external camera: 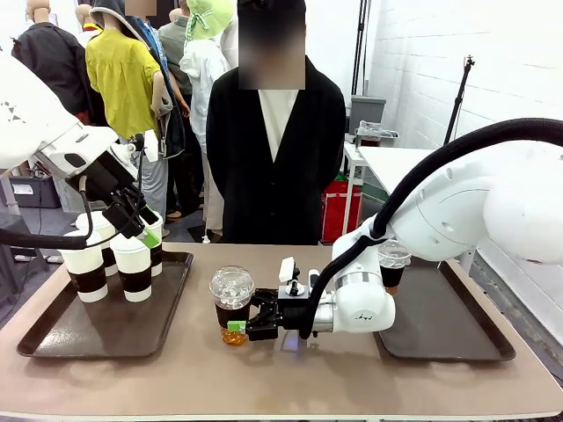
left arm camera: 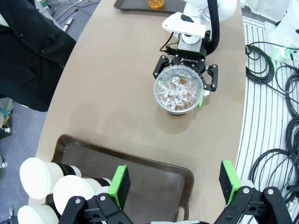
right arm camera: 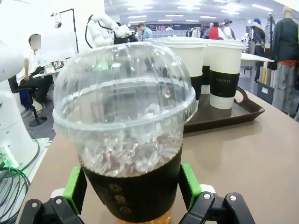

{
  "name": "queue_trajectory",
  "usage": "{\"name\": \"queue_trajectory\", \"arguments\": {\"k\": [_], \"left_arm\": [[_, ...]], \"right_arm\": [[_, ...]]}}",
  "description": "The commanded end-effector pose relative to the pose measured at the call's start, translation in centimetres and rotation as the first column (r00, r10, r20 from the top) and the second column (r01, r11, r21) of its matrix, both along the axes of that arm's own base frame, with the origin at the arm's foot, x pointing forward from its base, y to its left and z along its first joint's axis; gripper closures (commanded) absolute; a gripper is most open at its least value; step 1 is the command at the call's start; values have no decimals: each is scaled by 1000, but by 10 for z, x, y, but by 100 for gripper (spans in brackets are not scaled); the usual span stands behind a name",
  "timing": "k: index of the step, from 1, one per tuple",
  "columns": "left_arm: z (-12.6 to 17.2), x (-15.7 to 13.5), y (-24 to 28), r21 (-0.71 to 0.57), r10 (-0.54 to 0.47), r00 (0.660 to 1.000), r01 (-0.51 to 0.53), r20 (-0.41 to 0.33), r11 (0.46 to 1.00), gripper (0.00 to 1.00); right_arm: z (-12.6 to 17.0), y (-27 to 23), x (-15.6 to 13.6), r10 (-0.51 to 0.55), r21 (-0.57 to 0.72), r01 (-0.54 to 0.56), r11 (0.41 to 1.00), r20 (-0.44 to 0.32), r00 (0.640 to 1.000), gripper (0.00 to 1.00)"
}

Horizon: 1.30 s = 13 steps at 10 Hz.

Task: Distribute the coffee onto the tray.
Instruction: Pick up another iced Americano from the middle of the table and place it on the right Handle tray.

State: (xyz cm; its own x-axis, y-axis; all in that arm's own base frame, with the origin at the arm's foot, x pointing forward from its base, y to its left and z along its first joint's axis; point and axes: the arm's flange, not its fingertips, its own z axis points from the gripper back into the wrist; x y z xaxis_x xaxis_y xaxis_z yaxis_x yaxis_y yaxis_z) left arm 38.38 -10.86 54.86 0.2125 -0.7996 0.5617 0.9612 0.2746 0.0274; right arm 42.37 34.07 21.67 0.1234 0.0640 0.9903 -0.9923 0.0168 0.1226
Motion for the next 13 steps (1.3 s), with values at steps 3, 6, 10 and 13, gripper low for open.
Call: {"name": "queue_trajectory", "arguments": {"k": [3,6,10,13], "left_arm": [[-1,1,3,-24,-21,1000,21,4,999,0],[-1,1,3,-24,-21,1000,21,4,999,0],[-1,1,3,-24,-21,1000,21,4,999,0],[-1,1,3,-24,-21,1000,21,4,999,0]], "right_arm": [[-1,24,8,-39,-16,38,999,-39,998,0],[-1,29,8,-20,-6,20,1000,-84,996,0],[2,22,6,-31,14,32,999,-58,998,39],[6,20,5,-29,30,31,999,-69,997,39]]}}
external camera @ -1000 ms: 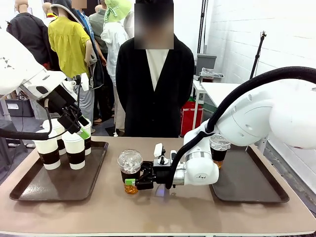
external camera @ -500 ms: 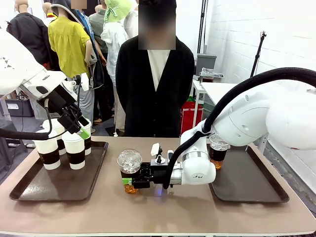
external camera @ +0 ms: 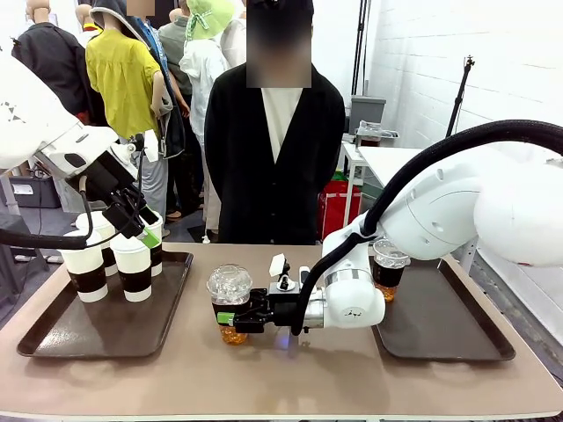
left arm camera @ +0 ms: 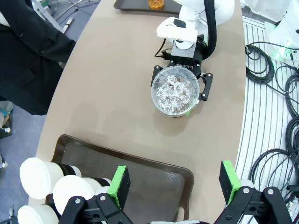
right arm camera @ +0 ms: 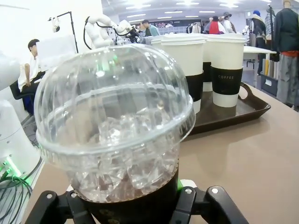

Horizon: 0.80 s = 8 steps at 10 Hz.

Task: Distribute the coffee onto the tray.
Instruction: Pick up another iced Americano from the middle of the table and place it on the right Handle tray.

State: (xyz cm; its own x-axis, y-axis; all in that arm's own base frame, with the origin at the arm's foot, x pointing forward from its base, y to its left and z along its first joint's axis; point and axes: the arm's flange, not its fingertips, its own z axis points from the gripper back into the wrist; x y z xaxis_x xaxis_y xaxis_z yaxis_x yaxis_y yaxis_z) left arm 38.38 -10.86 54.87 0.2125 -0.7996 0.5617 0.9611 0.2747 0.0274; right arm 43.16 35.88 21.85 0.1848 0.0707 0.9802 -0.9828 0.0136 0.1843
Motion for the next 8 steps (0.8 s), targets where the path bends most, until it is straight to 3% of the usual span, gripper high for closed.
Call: {"name": "queue_trajectory", "arguments": {"k": [1,5,8], "left_arm": [[-1,1,3,-24,-21,1000,21,4,999,0],[-1,1,3,-24,-21,1000,21,4,999,0],[-1,1,3,-24,-21,1000,21,4,999,0]], "right_arm": [[10,1,-1,-30,51,30,998,-9,1000,39],[81,-28,15,-25,45,25,999,10,1000,39],[114,-68,22,7,32,-7,999,24,1000,39]]}}
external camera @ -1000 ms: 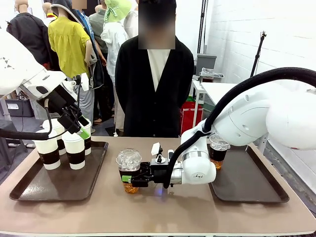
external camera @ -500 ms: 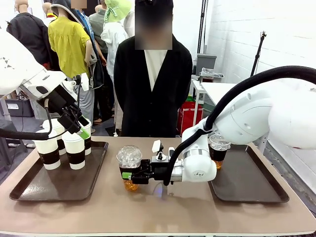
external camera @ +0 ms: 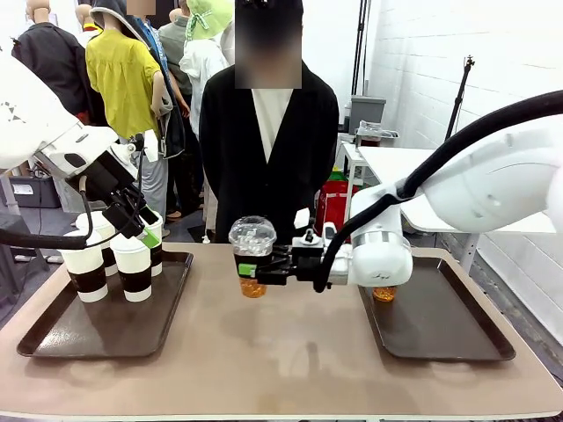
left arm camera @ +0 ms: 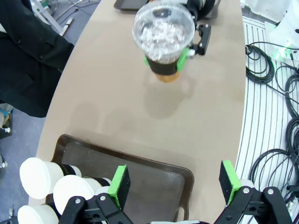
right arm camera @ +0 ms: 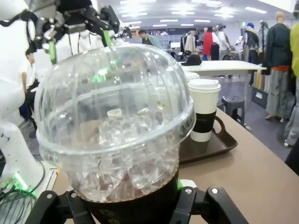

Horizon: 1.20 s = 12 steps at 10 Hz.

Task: Distribute the coffee onto the tray.
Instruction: Pick up another iced Americano from the middle of the table and place it on the right Handle tray.

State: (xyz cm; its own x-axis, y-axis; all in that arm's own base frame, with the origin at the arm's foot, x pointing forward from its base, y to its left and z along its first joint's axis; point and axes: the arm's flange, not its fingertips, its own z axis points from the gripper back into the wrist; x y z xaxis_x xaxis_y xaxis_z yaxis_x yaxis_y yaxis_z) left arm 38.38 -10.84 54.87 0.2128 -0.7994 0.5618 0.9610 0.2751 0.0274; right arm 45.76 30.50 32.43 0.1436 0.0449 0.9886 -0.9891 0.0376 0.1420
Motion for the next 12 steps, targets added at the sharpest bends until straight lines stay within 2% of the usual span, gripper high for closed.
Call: {"name": "queue_trajectory", "arguments": {"k": [1,4,7,8,9,12], "left_arm": [[-1,1,2,-24,-21,1000,21,4,999,0],[-1,1,2,-24,-21,1000,21,4,999,0],[-1,1,2,-24,-21,1000,21,4,999,0],[-1,1,2,-24,-21,1000,21,4,999,0],[-1,1,2,-24,-21,1000,21,4,999,0],[-1,1,2,-24,-21,1000,21,4,999,0]], "right_arm": [[15,-30,-5,49,-3,-49,999,-15,999,39],[38,-80,-6,63,-6,-63,998,-8,998,39],[40,-116,-9,23,25,-23,999,-15,1000,39],[39,-122,-10,-4,22,5,1000,-25,1000,39],[33,-111,-3,17,2,-17,1000,8,1000,39],[33,-111,-3,17,2,-17,1000,8,1000,39]]}}
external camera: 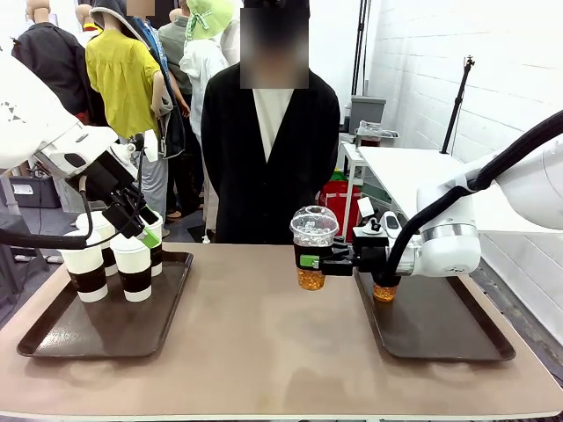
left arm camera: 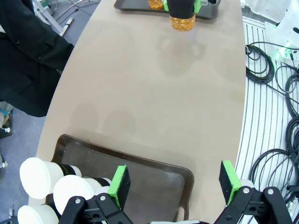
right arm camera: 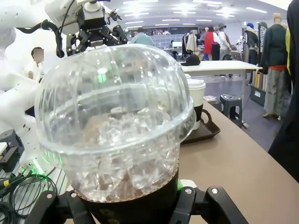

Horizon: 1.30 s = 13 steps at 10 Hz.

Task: Distribute the coffee onto the tray.
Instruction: Pick up another iced Americano from the middle of the table and place it on the right Handle tray.

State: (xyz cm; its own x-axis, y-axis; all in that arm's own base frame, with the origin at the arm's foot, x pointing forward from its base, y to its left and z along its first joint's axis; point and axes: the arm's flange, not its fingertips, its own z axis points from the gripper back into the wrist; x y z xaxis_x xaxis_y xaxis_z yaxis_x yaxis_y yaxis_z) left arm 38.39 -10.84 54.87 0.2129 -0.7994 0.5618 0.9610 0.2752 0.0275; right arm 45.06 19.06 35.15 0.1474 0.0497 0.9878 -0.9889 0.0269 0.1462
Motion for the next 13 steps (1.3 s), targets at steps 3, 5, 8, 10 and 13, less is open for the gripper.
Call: {"name": "queue_trajectory", "arguments": {"k": [3,5,8,10,13], "left_arm": [[-1,1,2,-24,-21,1000,21,4,999,0],[-1,1,2,-24,-21,1000,21,4,999,0],[-1,1,2,-24,-21,1000,21,4,999,0],[-1,1,2,-24,-21,1000,21,4,999,0],[-1,1,2,-24,-21,1000,21,4,999,0]], "right_arm": [[0,1,0,2,0,-2,1000,0,1000,39],[6,-30,7,1,7,-1,1000,5,1000,39],[17,-78,12,-22,16,22,1000,29,999,39],[17,-107,9,-18,10,18,1000,39,999,39],[13,-147,11,-35,4,35,999,24,999,39]]}}
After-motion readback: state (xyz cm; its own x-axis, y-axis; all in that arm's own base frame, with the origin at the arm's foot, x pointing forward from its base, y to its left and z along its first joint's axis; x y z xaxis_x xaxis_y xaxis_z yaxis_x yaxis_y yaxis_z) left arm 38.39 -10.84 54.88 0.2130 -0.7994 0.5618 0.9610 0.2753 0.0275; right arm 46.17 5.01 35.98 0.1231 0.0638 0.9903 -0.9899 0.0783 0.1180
